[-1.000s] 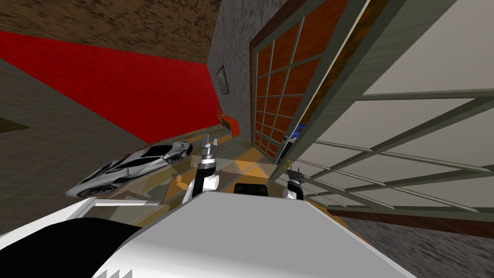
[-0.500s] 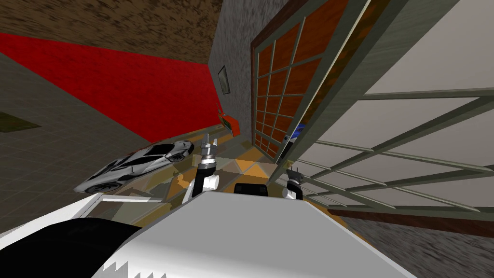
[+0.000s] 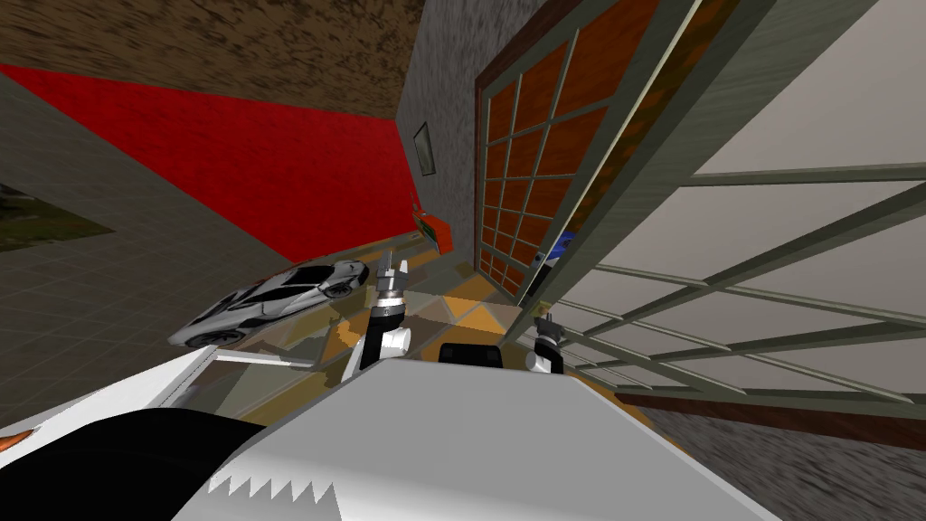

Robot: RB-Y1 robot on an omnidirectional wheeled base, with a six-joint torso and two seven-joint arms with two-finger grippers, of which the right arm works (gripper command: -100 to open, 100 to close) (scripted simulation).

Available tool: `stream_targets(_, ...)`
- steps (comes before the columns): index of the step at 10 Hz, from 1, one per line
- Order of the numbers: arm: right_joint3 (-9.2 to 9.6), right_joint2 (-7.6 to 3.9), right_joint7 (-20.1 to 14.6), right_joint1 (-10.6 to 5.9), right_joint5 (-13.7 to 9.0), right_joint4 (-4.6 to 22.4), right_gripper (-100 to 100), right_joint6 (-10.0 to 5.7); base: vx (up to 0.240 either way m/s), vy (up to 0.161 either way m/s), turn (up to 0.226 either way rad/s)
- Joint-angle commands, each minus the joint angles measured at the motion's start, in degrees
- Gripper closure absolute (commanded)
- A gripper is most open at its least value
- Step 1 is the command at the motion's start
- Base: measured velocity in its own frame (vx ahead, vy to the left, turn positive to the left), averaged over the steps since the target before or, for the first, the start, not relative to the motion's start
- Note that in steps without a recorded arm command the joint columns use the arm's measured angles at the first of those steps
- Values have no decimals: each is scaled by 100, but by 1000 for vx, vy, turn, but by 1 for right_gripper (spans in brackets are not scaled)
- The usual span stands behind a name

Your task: Pull the door open

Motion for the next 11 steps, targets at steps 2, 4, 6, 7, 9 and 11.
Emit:
stream_targets(2, 153, 101, -311, -8, -159, -269, -100, 135, -52, 2, 6)
stream_targets(4, 153, 101, -358, -8, -159, -269, -100, 135, -53, -9, 36)
stream_targets(6, 236, 127, -725, 0, -324, -323, -100, 160, -67, -11, 60)
stream_targets(7, 259, 135, -823, 2, -370, -339, -100, 168, -56, -16, 17)
stream_targets(9, 45, 79, -634, 67, -460, -454, -100, 407, -10, -20, -94)
stream_targets(11, -10, 80, -576, -14, -503, -503, -100, 568, 21, 25, -57)
